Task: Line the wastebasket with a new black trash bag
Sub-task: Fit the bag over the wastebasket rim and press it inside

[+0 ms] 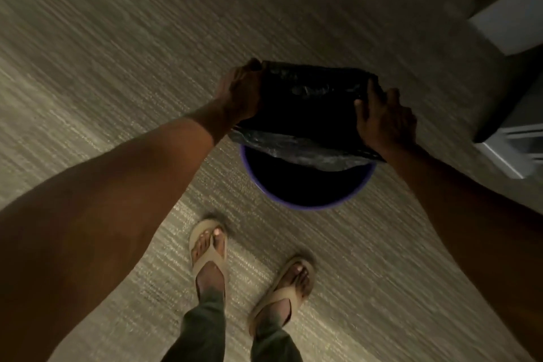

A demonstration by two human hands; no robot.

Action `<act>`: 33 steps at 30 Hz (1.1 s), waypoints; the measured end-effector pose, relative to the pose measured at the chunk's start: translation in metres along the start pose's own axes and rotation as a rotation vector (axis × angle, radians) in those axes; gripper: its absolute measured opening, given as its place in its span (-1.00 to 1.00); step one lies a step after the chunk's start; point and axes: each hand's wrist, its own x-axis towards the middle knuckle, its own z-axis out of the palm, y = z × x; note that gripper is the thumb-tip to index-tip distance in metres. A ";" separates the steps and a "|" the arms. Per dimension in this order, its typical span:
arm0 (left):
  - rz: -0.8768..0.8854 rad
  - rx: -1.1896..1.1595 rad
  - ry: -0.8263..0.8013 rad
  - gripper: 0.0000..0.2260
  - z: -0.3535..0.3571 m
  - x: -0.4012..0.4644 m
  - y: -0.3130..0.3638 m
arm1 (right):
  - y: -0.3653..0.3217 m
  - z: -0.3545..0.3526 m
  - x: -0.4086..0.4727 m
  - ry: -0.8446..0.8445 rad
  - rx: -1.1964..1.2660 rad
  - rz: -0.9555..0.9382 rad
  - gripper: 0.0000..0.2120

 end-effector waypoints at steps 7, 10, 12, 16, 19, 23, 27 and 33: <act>-0.084 -0.061 -0.111 -0.63 -0.006 0.016 0.009 | 0.002 0.001 0.042 -0.192 -0.016 0.089 -0.32; -0.130 -0.094 -0.147 -0.66 -0.009 0.017 0.011 | 0.006 0.003 0.045 -0.251 -0.011 0.133 -0.23; -0.191 -0.183 -0.166 -0.67 -0.007 0.017 0.008 | 0.012 0.007 0.041 -0.277 0.014 0.167 -0.18; -0.365 -0.541 -0.027 -0.66 0.004 0.002 -0.002 | 0.019 0.017 0.018 -0.189 0.271 0.196 -0.29; -0.300 -0.396 0.307 -0.46 0.019 -0.036 0.000 | 0.018 0.022 -0.009 0.070 0.486 0.173 -0.27; 0.326 -0.112 0.456 -0.63 0.041 -0.086 0.008 | 0.015 0.024 -0.048 0.454 0.263 -0.161 -0.43; 0.483 0.008 0.293 -0.65 0.058 -0.123 0.015 | 0.016 0.036 -0.085 0.352 0.172 -0.446 -0.62; 0.564 0.045 0.306 -0.81 0.073 -0.164 -0.005 | 0.043 0.049 -0.131 0.279 0.184 -0.341 -0.86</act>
